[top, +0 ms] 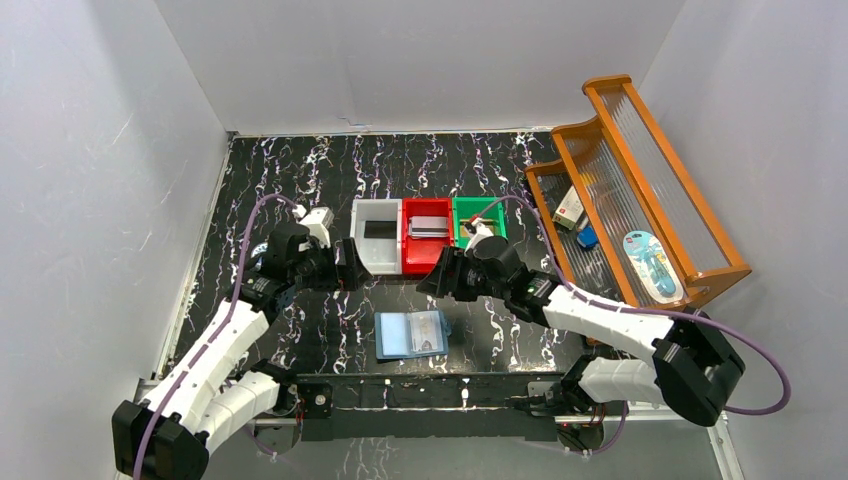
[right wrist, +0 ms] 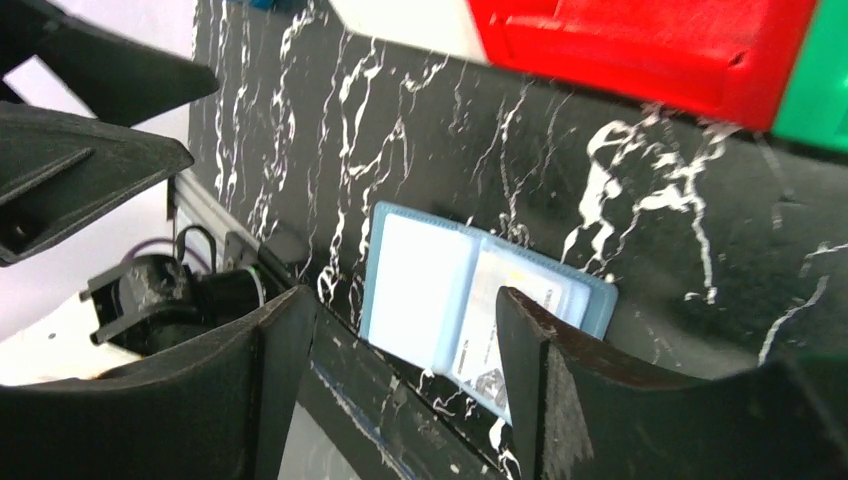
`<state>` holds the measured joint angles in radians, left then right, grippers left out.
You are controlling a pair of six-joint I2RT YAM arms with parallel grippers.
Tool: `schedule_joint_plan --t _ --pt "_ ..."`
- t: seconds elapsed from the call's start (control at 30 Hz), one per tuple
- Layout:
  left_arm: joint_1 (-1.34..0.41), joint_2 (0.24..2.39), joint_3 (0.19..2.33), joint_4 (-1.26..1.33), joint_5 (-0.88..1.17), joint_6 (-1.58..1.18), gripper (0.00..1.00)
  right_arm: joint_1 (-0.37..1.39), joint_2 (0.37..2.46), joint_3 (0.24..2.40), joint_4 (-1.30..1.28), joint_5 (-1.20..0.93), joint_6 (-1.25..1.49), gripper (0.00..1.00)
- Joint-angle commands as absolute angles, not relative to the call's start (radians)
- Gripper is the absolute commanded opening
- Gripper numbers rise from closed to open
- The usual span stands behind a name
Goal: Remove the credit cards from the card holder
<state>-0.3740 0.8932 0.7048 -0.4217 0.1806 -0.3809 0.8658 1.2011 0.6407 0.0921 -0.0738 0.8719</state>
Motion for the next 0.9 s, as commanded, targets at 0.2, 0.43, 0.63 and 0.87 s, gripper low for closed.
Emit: schedule_joint_plan --t 0.2,0.43,0.63,0.87 --pt "-0.371 0.968 0.658 -0.294 0.615 -0.409 0.92 0.995 1.263 0.623 0.147 -0.099 0.960 0.54" --pt "-0.422 0.937 0.611 -0.241 0.647 -0.507 0.86 1.029 1.309 0.588 0.079 0.000 0.980 0.54" --pt "-0.579 0.959 0.591 -0.216 0.573 -0.558 0.81 1.048 1.339 0.569 0.013 0.069 0.998 0.51" --pt "-0.701 1.022 0.595 -0.145 0.456 -0.628 0.69 1.049 1.383 0.544 0.020 0.079 1.014 0.50"
